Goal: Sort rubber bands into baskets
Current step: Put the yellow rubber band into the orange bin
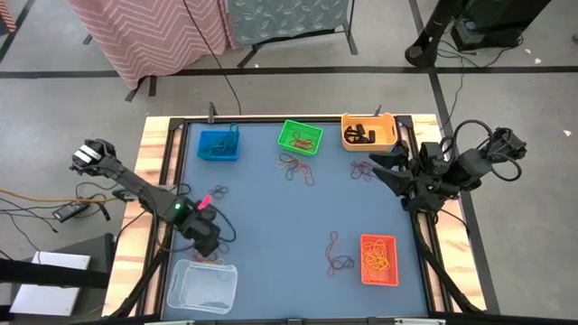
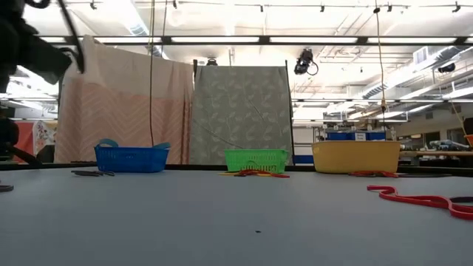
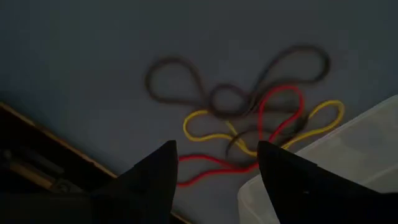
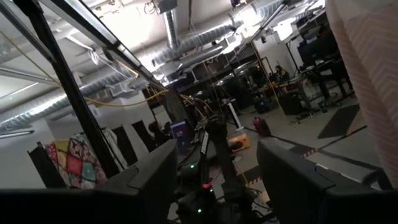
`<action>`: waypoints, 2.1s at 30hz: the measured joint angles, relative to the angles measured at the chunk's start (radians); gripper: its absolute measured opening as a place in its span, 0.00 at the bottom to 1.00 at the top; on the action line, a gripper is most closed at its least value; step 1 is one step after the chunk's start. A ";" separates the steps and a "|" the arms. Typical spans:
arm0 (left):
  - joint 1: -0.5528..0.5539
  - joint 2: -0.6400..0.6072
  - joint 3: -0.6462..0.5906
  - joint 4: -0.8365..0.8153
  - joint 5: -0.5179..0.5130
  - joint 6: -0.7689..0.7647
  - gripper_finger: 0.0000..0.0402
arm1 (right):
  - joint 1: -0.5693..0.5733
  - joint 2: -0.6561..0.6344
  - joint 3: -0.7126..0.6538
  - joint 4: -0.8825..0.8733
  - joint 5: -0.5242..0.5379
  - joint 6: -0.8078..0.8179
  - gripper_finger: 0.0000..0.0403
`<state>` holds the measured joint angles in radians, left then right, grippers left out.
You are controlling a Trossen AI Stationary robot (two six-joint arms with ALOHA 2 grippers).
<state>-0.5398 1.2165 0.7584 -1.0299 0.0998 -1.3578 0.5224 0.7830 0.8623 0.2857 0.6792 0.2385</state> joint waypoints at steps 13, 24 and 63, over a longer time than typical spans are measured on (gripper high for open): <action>-0.039 0.002 -0.162 0.116 0.077 -0.090 0.54 | 0.000 0.000 0.000 -0.011 0.000 0.046 0.57; -0.039 0.003 -0.218 0.197 0.029 -0.094 0.54 | 0.000 0.009 0.000 -0.013 0.000 0.056 0.57; -0.044 0.013 0.553 -0.523 -0.213 -0.045 0.00 | 0.000 0.017 0.000 -0.013 -0.089 0.058 0.57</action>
<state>-0.5842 1.2299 1.3117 -1.5529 -0.1132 -1.4026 0.5224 0.8001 0.8623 0.2729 0.5903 0.2964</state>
